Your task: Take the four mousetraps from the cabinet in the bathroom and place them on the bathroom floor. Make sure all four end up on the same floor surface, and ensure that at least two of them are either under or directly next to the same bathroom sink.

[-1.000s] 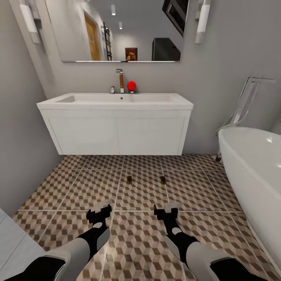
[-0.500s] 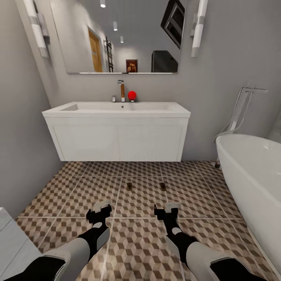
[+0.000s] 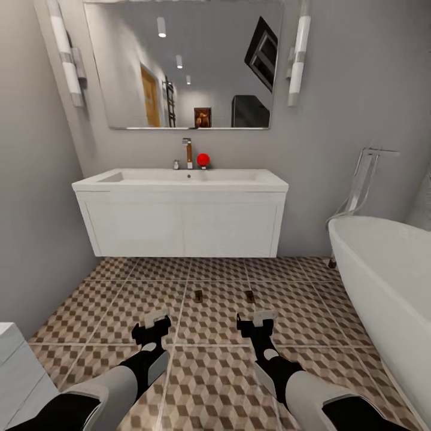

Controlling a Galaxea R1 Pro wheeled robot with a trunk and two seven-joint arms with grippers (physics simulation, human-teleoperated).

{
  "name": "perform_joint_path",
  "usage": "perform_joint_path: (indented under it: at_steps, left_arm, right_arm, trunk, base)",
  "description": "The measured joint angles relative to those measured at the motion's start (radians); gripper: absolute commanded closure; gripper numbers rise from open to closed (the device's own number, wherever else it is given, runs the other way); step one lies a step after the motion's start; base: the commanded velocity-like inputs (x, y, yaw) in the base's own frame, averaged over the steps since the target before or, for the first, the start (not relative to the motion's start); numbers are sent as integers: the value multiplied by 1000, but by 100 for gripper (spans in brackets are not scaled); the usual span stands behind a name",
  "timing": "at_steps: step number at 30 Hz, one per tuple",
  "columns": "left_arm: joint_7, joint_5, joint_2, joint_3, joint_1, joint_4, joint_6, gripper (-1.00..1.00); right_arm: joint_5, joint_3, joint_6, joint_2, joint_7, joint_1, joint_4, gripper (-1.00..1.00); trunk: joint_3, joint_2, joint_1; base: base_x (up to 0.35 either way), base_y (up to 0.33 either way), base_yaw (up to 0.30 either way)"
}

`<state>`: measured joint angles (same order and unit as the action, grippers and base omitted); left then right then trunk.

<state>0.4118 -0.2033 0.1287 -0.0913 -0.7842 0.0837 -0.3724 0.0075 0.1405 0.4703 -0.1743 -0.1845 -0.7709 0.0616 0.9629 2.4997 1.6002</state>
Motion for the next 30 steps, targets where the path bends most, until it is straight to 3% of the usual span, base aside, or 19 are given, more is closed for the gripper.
perform_joint_path:
  at_steps: [30]
  left_arm:
    - [-8,-1,-1,0,0,-5,0,-100]
  right_arm:
    - [1,0,0,0,-1,0,0,-100]
  trunk:
    - [-94,-210,-115]
  base:
    - [0,0,0]
